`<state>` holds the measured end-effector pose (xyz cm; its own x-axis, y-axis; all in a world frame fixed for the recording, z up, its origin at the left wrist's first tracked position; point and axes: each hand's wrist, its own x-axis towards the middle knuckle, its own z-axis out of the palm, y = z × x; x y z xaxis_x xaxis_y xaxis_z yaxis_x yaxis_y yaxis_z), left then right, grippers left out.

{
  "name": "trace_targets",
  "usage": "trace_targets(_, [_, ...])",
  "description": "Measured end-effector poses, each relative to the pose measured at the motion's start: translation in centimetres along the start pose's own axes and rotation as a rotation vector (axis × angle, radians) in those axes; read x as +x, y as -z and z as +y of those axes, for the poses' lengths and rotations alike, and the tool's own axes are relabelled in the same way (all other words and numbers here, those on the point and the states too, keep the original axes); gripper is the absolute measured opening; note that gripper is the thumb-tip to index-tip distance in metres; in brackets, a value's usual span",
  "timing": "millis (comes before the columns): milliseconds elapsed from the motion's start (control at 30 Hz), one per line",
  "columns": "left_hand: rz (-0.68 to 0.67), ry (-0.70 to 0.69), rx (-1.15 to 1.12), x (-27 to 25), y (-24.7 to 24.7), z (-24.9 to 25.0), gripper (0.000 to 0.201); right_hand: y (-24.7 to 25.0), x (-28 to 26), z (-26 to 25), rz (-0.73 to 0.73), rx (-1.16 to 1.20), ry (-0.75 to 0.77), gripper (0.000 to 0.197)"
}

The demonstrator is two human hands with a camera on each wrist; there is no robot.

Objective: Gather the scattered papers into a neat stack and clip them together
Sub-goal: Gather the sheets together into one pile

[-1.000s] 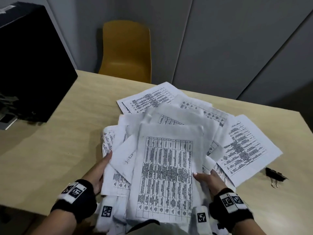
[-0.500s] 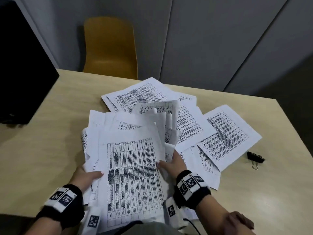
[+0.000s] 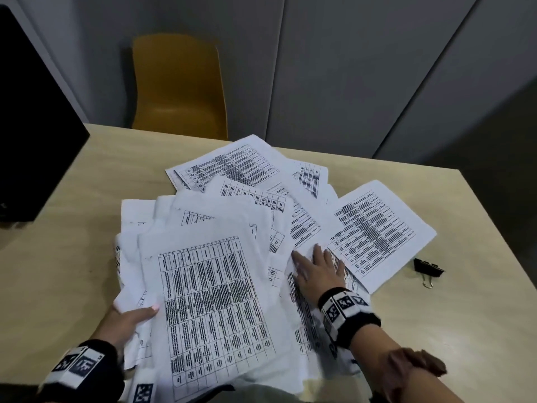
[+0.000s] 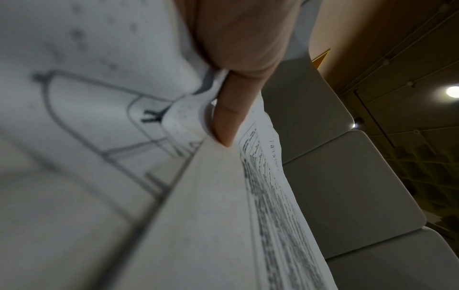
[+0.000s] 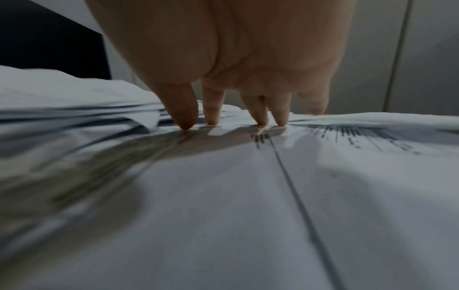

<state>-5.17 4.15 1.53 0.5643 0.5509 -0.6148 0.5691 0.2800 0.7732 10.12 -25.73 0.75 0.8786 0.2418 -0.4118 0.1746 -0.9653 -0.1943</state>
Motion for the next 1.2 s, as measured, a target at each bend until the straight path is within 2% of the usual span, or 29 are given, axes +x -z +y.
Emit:
trace_targets(133, [-0.013, -0.015, 0.001, 0.9, 0.4, -0.3, 0.041, -0.6, -2.1, 0.1, -0.015, -0.039, 0.151, 0.045])
trace_targets(233, [-0.012, -0.017, -0.004, 1.7, 0.7, -0.8, 0.039, -0.5, -2.9, 0.7, 0.024, 0.076, 0.181, 0.038])
trace_targets(300, [-0.020, -0.012, -0.001, 2.0, 0.6, -1.1, 0.038, -0.2, -2.6, 0.7, 0.168, 0.250, 0.029, 0.036])
trace_targets(367, [-0.024, 0.003, -0.022, 2.4, 0.7, -1.3, 0.037, 0.4, -1.6, 0.2, 0.248, 0.402, -0.197, 0.050])
trace_targets(467, [-0.023, 0.030, -0.049, 2.5, 0.7, -1.4, 0.037, 1.4, -0.4, -1.0, 0.120, 0.633, -0.373, 0.063])
trace_targets(533, [-0.019, 0.013, -0.038, 2.7, 0.8, -1.5, 0.032, 1.8, -0.1, -1.4, 0.052, 0.730, -0.412, 0.055])
trace_targets(633, [-0.048, -0.033, -0.061, 2.0, 0.7, -1.2, 0.024, 1.6, -0.1, -1.5, -0.011, 0.665, -0.337, 0.032])
trace_targets(667, [-0.055, -0.048, -0.067, 1.8, 0.7, -1.1, 0.023, 1.5, 0.0, -1.4, 0.003, 0.654, -0.310, 0.030])
trace_targets(767, [-0.041, -0.029, -0.120, 2.1, 0.8, -1.2, 0.016, 1.3, -0.1, -0.8, 0.094, 0.777, -0.257, 0.043])
trace_targets(833, [-0.061, -0.010, -0.190, 1.9, 0.9, -0.8, 0.009, 1.2, -0.5, -0.5, 0.085, 0.924, -0.266, 0.049])
trace_targets(933, [-0.086, -0.026, -0.203, 1.7, 0.6, -0.1, 0.013, 0.5, -1.3, -0.3, -0.097, 1.025, -0.305, 0.037])
trace_targets(1000, [-0.108, -0.046, -0.139, 1.5, 0.4, -0.3, 0.029, 0.4, -2.2, -0.7, -0.248, 0.912, -0.295, 0.020])
trace_targets(1100, [-0.077, -0.041, -0.108, 1.8, 0.5, -1.2, 0.050, 0.4, -2.3, -1.6, -0.308, 0.833, -0.293, 0.032])
trace_targets(1200, [-0.069, -0.017, -0.107, 1.8, 0.4, -1.1, 0.047, 0.6, -1.5, -2.8, -0.356, 0.777, -0.217, 0.049])
